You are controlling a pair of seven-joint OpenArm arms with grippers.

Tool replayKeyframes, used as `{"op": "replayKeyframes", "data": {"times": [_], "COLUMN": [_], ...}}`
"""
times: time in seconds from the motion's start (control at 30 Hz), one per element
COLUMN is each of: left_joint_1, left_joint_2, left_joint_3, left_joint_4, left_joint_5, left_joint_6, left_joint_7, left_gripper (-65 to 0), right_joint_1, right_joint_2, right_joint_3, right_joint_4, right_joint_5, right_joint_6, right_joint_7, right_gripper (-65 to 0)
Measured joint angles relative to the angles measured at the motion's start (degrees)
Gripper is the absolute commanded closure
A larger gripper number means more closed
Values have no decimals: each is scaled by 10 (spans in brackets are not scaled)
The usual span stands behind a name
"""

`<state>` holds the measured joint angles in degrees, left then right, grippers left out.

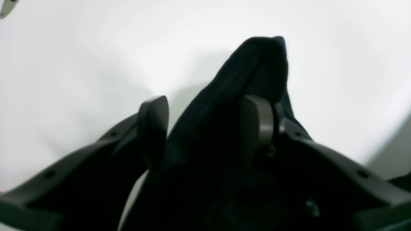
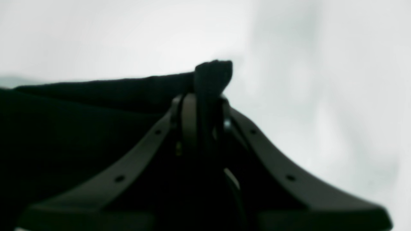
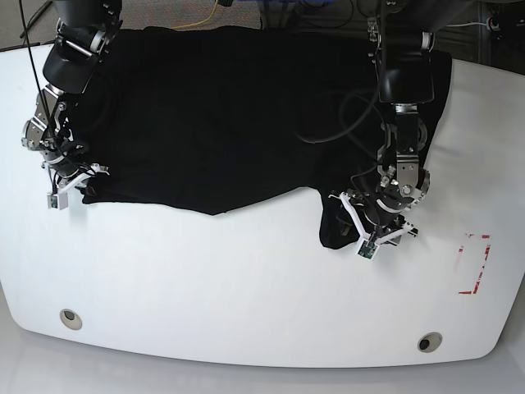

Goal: Layout the t-shirt on the table in an organized manner, then fold the t-shirt properly
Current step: 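Move the left gripper to the folded-under sleeve and grasp its edge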

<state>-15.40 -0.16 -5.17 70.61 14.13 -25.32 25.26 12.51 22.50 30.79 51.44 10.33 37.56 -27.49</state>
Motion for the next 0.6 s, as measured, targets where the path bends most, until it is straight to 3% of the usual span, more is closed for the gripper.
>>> {"op": "replayKeyframes", "data": {"times": [0.37,0.6], "left_joint_1": [0,0], "left_joint_2": [-2,-2], "left_joint_3": [0,0], "left_joint_4": [-1,-1], "left_joint_5": [0,16], "left_joint_6": [0,0], "left_joint_7": [0,0], "left_gripper": [0,0], "right_joint_1": [0,0], "right_joint_2": [0,0], "right_joint_3": [0,0], "right_joint_4": [0,0], "right_joint_5": [0,0], "right_joint_6": [0,0], "right_joint_7": [0,0], "right_gripper": [-76,-74]}}
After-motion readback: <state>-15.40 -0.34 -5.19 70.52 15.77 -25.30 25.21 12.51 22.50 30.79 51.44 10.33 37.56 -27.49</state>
